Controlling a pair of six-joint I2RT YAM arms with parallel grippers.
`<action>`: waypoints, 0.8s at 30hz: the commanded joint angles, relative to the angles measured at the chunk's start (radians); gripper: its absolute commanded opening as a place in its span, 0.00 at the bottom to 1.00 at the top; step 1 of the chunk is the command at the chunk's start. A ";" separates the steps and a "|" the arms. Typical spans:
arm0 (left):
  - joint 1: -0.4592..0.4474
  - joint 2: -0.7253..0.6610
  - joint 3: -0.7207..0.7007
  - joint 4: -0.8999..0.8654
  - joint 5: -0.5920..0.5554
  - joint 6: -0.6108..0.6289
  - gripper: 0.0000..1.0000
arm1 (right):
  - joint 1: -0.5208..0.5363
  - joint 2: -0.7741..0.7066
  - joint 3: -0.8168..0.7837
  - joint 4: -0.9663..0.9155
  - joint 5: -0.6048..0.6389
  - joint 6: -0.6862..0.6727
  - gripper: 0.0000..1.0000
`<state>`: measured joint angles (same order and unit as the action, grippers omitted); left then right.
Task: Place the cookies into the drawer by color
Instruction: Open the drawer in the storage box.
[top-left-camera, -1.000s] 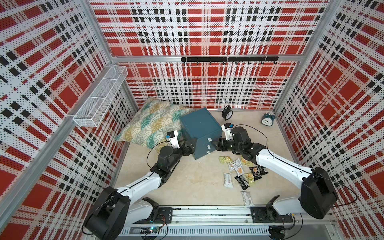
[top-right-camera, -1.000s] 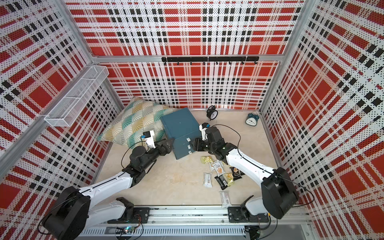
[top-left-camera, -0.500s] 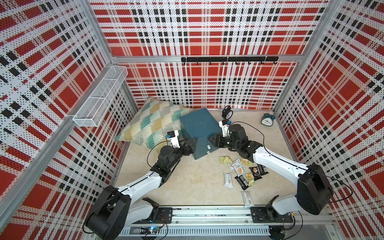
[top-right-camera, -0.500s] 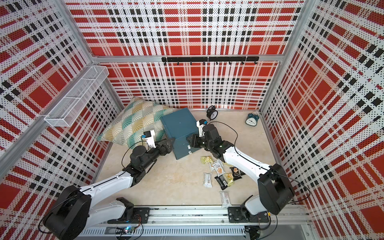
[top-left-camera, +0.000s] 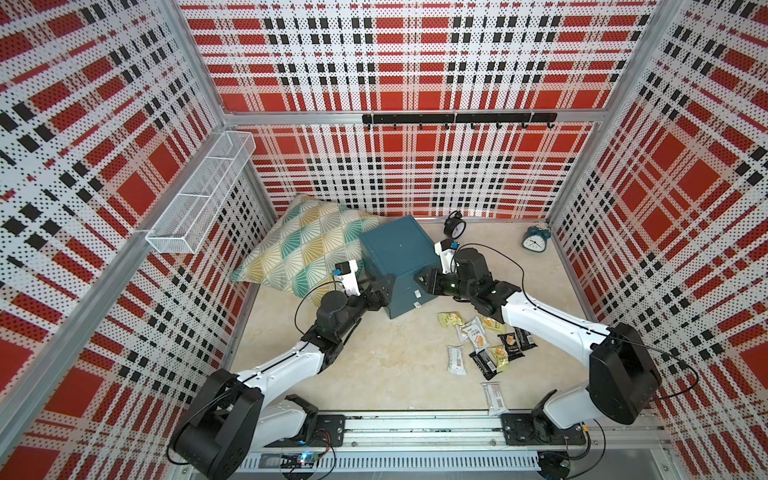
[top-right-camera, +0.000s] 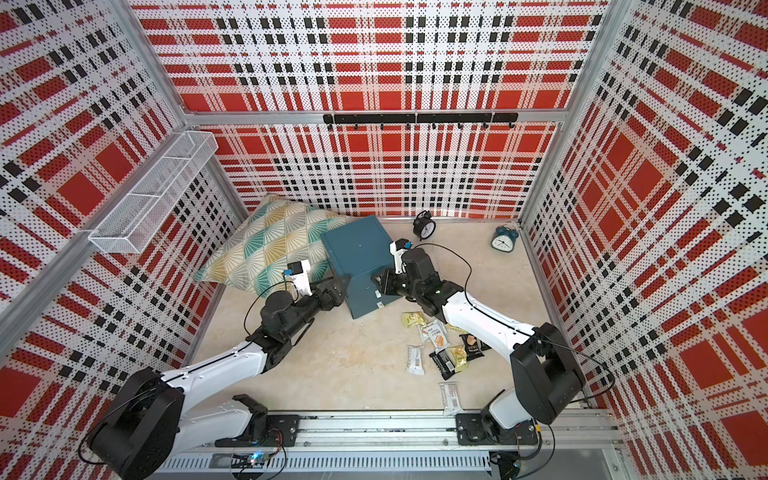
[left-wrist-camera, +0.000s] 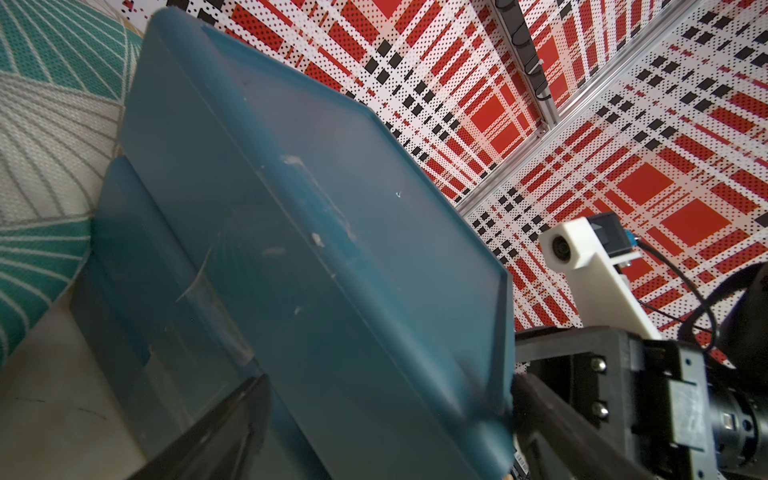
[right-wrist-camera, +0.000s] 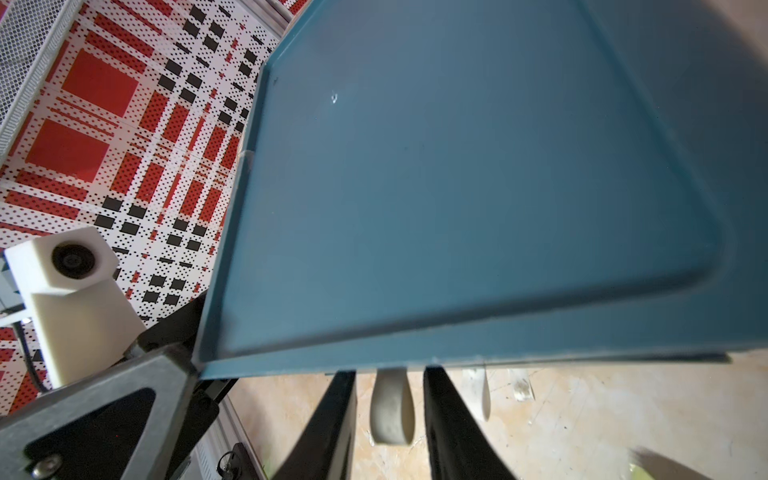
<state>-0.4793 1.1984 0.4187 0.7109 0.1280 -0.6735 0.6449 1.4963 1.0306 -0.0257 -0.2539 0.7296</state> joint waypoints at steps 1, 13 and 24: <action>-0.002 0.011 0.020 -0.028 0.004 0.015 0.95 | 0.013 0.020 0.012 0.036 0.004 0.001 0.30; -0.005 -0.011 0.009 -0.026 -0.015 0.015 0.95 | 0.025 -0.042 -0.039 0.001 0.050 -0.001 0.00; -0.017 -0.142 -0.051 -0.007 -0.084 0.026 0.95 | 0.056 -0.221 -0.174 -0.073 0.122 0.007 0.00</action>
<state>-0.4870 1.0843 0.3847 0.6987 0.0696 -0.6678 0.6910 1.3323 0.8837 -0.0586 -0.1799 0.7334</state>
